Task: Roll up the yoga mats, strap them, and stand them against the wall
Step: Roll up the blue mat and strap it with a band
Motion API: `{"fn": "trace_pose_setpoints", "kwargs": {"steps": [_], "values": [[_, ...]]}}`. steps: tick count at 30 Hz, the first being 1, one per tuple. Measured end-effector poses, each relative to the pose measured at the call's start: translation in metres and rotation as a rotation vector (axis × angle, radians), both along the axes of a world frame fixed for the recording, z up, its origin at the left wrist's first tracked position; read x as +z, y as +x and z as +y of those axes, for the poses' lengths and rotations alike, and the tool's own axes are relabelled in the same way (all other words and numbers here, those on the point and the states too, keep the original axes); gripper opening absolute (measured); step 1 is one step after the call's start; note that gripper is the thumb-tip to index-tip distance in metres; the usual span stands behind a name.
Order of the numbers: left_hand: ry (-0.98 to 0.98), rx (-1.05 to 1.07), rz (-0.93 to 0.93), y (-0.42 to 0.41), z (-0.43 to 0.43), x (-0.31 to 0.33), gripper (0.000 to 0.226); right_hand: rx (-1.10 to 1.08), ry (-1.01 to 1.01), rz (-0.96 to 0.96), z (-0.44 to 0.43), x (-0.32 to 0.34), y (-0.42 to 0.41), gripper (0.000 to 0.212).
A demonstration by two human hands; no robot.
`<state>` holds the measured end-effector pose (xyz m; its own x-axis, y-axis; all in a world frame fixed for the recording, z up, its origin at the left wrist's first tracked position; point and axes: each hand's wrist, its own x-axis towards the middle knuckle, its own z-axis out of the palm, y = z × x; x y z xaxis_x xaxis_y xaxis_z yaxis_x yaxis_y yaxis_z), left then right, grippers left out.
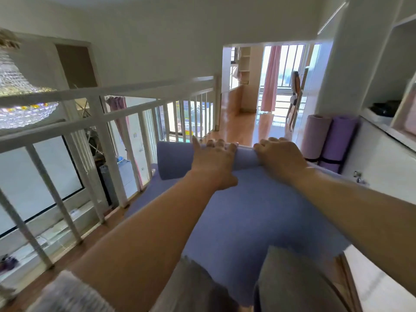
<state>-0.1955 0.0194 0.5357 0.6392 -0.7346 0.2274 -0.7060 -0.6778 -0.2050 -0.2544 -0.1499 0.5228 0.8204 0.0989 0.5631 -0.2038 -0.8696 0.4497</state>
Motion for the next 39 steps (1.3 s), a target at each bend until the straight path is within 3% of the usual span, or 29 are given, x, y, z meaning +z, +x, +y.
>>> {"fn": "trace_pose_setpoints", "kwargs": {"steps": [3,5,8,11,13,15,18,21,24,27,30,32,34,37,39], "values": [[0.018,-0.064,-0.048,-0.009,-0.01,-0.009,0.059,-0.013,0.203,0.262,0.009,-0.016,-0.019,0.014],[0.066,-0.101,-0.05,-0.009,-0.009,-0.011,0.038,0.086,0.46,0.42,0.012,-0.024,-0.027,0.018],[0.024,-0.191,-0.108,-0.007,0.001,-0.015,0.021,0.09,0.776,0.634,0.008,-0.021,-0.031,0.047],[-0.031,-0.214,-0.15,-0.002,0.011,-0.02,0.019,-0.156,1.011,0.87,-0.007,-0.015,-0.031,0.081],[-0.064,-0.184,-0.157,0.003,0.017,-0.02,0.02,-0.279,0.988,0.995,-0.019,-0.02,-0.031,0.081],[-0.089,-0.15,-0.14,0.008,0.023,-0.02,0.022,-0.329,0.903,1.007,-0.026,-0.032,-0.033,0.065],[-0.019,-0.028,0.018,0.014,0.029,-0.018,0.032,-0.262,0.75,0.733,-0.029,-0.043,-0.032,0.035],[0.19,0.1,0.207,0.012,0.021,-0.007,0.065,-0.199,0.531,0.539,-0.021,-0.024,-0.033,0.024],[0.089,-0.017,0.27,0.001,0.0,0.005,0.072,-0.128,0.255,0.381,-0.004,0.01,-0.033,0.024],[-0.128,-0.136,0.199,-0.009,-0.021,0.014,0.057,-0.071,0.007,0.237,0.007,0.039,-0.029,0.033],[-0.262,-0.173,-0.09,-0.005,-0.026,0.013,0.04,-0.065,-0.114,0.187,0.008,0.058,-0.032,0.031],[-0.344,-0.285,-0.237,0.002,-0.02,0.001,0.031,-0.019,-0.102,0.205,0.006,0.056,-0.039,0.027],[-0.355,-0.38,-0.254,0.005,-0.015,-0.018,0.027,-0.02,0.067,0.303,0.005,0.037,-0.048,0.029],[-0.176,-0.395,-0.06,-0.002,-0.01,-0.041,0.019,-0.171,0.484,0.596,-0.014,-0.004,-0.059,0.054],[0.0,-0.345,0.056,-0.007,-0.008,-0.05,0.019,-0.243,0.646,0.785,-0.028,-0.03,-0.067,0.055]]}}
